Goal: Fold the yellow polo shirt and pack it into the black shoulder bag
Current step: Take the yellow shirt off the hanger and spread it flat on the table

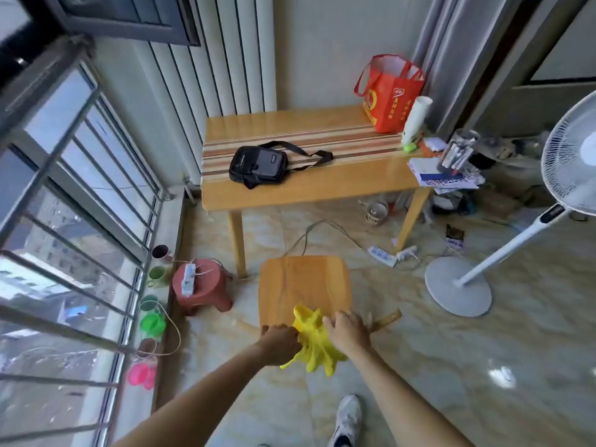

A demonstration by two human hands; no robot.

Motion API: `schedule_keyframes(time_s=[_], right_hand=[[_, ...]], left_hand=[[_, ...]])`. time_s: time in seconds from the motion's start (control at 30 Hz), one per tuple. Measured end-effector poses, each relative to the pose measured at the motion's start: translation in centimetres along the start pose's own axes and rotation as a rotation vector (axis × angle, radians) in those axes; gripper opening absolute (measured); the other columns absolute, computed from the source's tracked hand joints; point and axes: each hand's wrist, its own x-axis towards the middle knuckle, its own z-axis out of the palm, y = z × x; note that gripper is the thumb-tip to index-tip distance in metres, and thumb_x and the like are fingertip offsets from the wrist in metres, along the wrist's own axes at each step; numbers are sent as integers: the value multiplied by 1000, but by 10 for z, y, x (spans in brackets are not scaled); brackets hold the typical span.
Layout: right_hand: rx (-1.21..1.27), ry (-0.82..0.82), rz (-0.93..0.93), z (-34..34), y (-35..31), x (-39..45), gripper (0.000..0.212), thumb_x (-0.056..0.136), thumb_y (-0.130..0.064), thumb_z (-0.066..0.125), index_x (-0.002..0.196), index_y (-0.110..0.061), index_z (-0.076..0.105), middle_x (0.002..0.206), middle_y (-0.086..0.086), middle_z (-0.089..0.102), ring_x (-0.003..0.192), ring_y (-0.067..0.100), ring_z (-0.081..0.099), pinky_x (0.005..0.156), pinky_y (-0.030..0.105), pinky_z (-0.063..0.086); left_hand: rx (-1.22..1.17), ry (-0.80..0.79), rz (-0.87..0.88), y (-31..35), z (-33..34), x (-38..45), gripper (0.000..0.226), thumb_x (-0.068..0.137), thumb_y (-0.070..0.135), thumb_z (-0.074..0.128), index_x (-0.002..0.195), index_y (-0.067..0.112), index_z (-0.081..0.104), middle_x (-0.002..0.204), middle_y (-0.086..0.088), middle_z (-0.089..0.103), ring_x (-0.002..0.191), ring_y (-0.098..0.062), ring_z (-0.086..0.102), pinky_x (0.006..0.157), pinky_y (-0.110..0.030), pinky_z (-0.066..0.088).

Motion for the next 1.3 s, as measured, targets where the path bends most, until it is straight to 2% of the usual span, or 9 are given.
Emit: schedule_keyframes(time_s=[0.23,0.37,0.6,0.67,0.73,0.87,1.07,1.2,1.3], right_hand=[[42,-290,16,1,-1,49,55,97,-53,38,122,-12,63,131,14,61,123,34,56,104,42,44],[84,-556,-52,7,2,75,58,90,-56,55,129,-14,62,134,14,61,125,33,57,100,36,45],[894,-490,169,-13,-8,90,23,73,-22,67,92,-10,66,76,2,58,64,15,53,54,22,42],[1257,-594,163,-30,-11,96,32,65,-22,63,94,-9,69,79,7,60,66,18,59,60,24,47],[1481,-854,33,-50,-11,95,38,79,-5,52,113,-6,68,98,18,68,87,28,69,78,33,57],[1112,-1178,-130,-76,5,102,44,80,-2,56,123,-10,64,116,20,63,107,37,61,91,41,53],[1093,-456,293,-108,8,162,28,94,-36,62,103,-10,65,87,8,71,77,20,69,66,33,55],[1230,-526,315,-140,-13,191,69,69,-75,71,114,-22,69,112,4,75,105,26,70,93,45,55],[1004,-242,174,-162,-13,201,39,78,-53,75,104,-26,63,111,1,68,104,25,64,90,38,52]], left_hand=[[-197,-47,-153,17,-6,40,39,100,31,29,124,22,58,129,1,60,124,-20,51,103,-36,34],[-395,-58,-347,29,-5,71,29,100,23,40,71,25,44,77,9,46,116,-23,56,85,-23,36],[-954,-81,-464,30,-24,87,21,96,20,42,92,11,60,89,-8,62,75,-19,58,73,-33,54],[-1254,-60,-490,24,-28,93,43,101,37,38,108,2,63,128,-22,47,91,-26,66,73,-37,57],[-1632,-71,-485,15,-33,107,79,92,70,34,118,0,62,115,-26,65,107,-37,64,87,-46,55],[-1859,29,-444,9,-77,131,86,77,77,56,121,4,67,117,-26,67,108,-42,66,95,-55,51],[-1616,161,-147,48,-138,130,49,81,11,76,126,10,59,104,-11,74,93,-31,71,85,-49,58],[-1519,-36,-46,64,-150,136,57,79,47,74,130,24,61,124,0,69,114,-25,65,105,-46,46],[-1426,77,-164,65,-158,154,72,82,65,61,138,21,52,138,0,55,126,-26,53,105,-47,43]])
